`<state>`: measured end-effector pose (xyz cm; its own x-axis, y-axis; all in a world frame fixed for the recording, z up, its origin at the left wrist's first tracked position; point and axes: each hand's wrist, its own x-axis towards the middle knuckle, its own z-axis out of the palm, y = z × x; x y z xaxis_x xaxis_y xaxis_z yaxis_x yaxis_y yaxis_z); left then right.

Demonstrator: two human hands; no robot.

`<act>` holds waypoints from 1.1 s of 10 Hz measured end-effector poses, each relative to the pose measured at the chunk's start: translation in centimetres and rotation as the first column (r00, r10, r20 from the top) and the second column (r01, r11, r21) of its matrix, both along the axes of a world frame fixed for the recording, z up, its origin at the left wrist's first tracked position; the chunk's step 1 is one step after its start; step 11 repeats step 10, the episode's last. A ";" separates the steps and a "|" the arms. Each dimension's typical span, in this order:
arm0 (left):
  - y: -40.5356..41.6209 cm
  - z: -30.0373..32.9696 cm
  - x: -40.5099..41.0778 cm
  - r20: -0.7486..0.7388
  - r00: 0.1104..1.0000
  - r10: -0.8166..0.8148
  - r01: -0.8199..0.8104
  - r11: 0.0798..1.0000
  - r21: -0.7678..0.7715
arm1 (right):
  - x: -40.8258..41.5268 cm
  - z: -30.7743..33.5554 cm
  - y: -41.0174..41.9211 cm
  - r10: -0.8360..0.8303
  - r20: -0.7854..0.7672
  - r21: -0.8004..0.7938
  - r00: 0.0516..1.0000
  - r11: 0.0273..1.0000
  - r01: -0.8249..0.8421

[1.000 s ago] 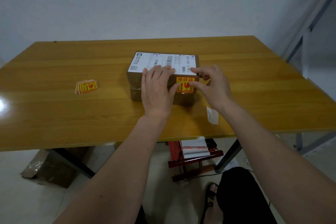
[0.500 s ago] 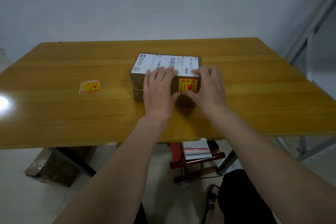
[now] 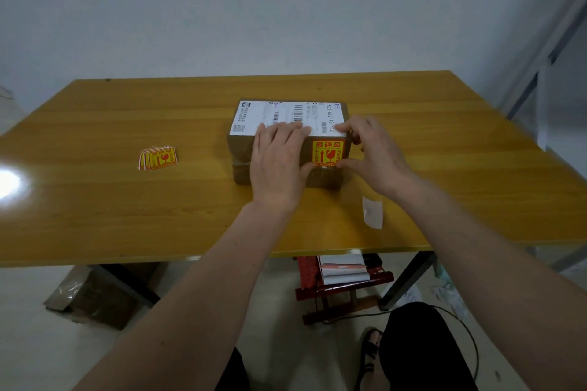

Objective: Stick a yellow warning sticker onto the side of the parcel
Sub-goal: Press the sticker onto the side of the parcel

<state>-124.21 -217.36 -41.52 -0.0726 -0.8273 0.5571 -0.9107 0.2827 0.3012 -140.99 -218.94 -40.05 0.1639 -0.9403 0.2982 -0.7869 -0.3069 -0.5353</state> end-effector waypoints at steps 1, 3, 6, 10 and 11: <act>-0.7 0.2 -0.3 0.009 1.000 0.012 -0.012 0.999 0.032 | -0.3 0.6 -1.0 0.012 -0.050 0.004 0.999 1.000 -0.012; -2.1 0.4 -0.2 -0.023 0.999 0.046 -0.045 0.999 0.028 | -0.7 1.6 -2.3 0.048 -0.178 0.006 0.983 0.999 -0.048; -2.5 0.7 -0.5 0.057 0.996 0.072 -0.075 0.996 0.055 | -0.3 0.8 -2.2 0.006 -0.175 -0.022 0.985 1.000 -0.010; -1.3 4.9 0.4 -0.069 0.997 -0.023 0.043 0.951 0.307 | -0.1 2.7 -0.5 -0.094 -0.168 -0.013 0.981 0.996 0.093; -1.3 4.9 0.4 -0.069 0.997 -0.023 0.043 0.951 0.307 | -0.1 2.7 -0.5 -0.094 -0.168 -0.013 0.981 0.996 0.093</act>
